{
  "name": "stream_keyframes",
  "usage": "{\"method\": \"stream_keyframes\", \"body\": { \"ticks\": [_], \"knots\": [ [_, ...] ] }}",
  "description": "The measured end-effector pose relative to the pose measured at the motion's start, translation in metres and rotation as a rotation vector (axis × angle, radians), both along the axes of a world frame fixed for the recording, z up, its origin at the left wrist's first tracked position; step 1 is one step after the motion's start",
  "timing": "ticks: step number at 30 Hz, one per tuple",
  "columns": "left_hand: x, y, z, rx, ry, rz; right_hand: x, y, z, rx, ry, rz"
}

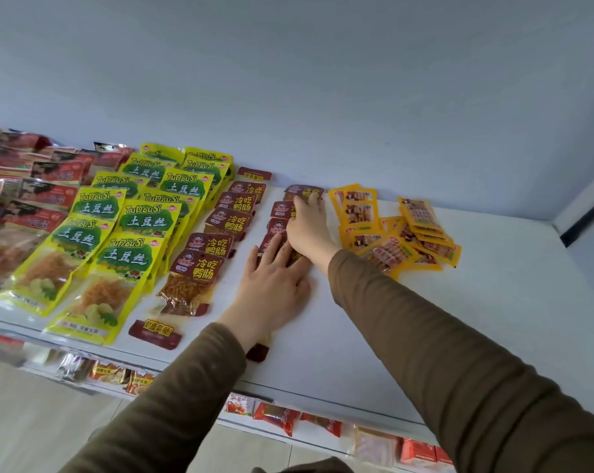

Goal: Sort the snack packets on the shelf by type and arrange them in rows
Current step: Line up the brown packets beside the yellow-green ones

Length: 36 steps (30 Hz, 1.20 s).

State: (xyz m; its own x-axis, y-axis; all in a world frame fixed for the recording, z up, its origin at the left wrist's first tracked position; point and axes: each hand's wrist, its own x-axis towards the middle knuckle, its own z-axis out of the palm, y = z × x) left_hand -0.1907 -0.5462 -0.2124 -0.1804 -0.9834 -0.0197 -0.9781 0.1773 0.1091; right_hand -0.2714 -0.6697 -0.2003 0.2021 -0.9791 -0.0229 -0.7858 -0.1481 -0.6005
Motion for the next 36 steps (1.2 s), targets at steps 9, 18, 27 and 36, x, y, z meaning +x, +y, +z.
{"method": "stream_keyframes", "body": {
  "ticks": [9, 18, 27, 36],
  "knots": [
    [0.032, 0.015, 0.010, 0.015, 0.092, -0.020, -0.003, -0.012, 0.007, -0.151, -0.370, -0.127],
    [0.035, 0.039, -0.004, -0.034, 0.045, 0.098, -0.009, -0.031, -0.013, -0.239, 0.088, 0.241],
    [0.041, 0.032, -0.007, -0.042, 0.077, 0.085, -0.007, -0.050, -0.001, 0.109, -0.720, -0.254],
    [0.041, 0.034, -0.011, -0.062, 0.069, 0.079, 0.004, -0.074, 0.021, 0.327, -0.990, -0.454]
  ]
}}
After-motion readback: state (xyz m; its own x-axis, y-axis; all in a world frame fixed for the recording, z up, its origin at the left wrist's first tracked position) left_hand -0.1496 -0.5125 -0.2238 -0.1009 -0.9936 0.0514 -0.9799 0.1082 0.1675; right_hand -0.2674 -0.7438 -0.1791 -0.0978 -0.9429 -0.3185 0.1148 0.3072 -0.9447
